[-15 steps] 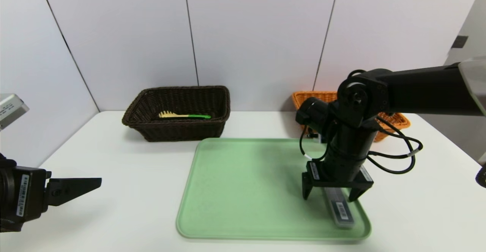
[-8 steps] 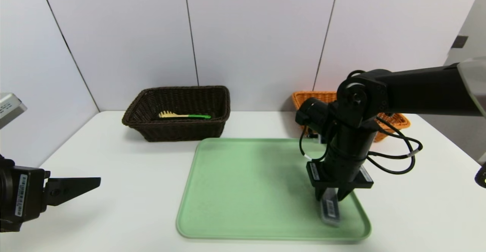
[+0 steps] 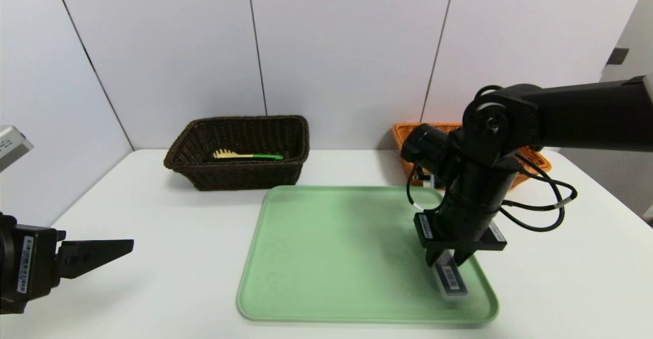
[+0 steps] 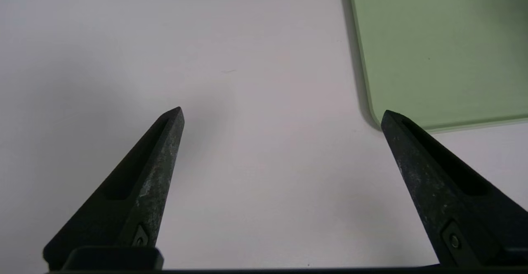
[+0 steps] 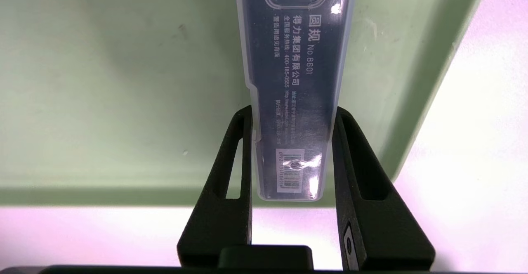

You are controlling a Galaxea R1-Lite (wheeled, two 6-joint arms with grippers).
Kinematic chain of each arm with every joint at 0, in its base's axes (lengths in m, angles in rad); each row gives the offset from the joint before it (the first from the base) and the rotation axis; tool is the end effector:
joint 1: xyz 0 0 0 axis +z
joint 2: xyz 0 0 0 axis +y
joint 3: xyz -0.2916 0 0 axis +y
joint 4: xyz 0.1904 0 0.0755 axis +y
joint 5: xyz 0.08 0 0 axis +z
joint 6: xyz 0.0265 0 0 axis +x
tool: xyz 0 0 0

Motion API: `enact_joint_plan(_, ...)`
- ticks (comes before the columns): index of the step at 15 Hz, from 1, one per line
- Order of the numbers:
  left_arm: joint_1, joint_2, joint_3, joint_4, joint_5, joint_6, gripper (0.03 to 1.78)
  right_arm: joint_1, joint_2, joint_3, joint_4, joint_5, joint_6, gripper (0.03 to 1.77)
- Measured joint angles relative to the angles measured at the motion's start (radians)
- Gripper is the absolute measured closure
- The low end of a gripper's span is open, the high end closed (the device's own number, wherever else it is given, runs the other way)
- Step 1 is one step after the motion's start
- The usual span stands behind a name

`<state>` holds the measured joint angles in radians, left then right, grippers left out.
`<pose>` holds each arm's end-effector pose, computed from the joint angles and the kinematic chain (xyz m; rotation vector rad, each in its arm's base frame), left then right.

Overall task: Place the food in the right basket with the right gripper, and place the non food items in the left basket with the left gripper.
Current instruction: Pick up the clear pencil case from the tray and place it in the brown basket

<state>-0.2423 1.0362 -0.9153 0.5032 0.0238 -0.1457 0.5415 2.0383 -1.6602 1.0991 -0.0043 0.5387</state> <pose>0.1321 -0.0320 0.2407 -0.0575 0.6334 -0.1657 0.2967 0.1783 0.1542 0.0325 1.4880 0.0365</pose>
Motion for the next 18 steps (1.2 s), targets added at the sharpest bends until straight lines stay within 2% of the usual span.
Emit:
enact_joint_plan(4, 0.0, 0.0, 0.002, 0.002, 0.0, 0.0, 0.12, 0.061, -0.1, -0.092, -0.017, 0.028, -0.011, 1.25)
enact_joint_plan(7, 0.0, 0.0, 0.013, 0.001, 0.001, 0.0, 0.12, 0.125, -0.149, -0.206, -0.134, 0.004, -0.087, 1.25)
enact_joint_plan(9, 0.0, -0.003, 0.02, 0.002, 0.003, -0.007, 0.12, 0.163, -0.143, -0.234, -0.297, -0.049, -0.119, 1.25)
enact_joint_plan(13, 0.0, -0.017, 0.022, -0.001, 0.013, -0.055, 0.12, 0.229, -0.026, -0.272, -0.736, -0.162, -0.212, 1.25)
enact_joint_plan(16, 0.001, -0.034, 0.023, 0.004, 0.038, -0.068, 0.12, 0.252, 0.09, -0.289, -1.075, -0.213, -0.344, 1.25)
enact_joint_plan(18, 0.0, -0.039, 0.024, 0.004, 0.048, -0.068, 0.12, 0.258, 0.161, -0.293, -1.256, -0.234, -0.399, 1.25)
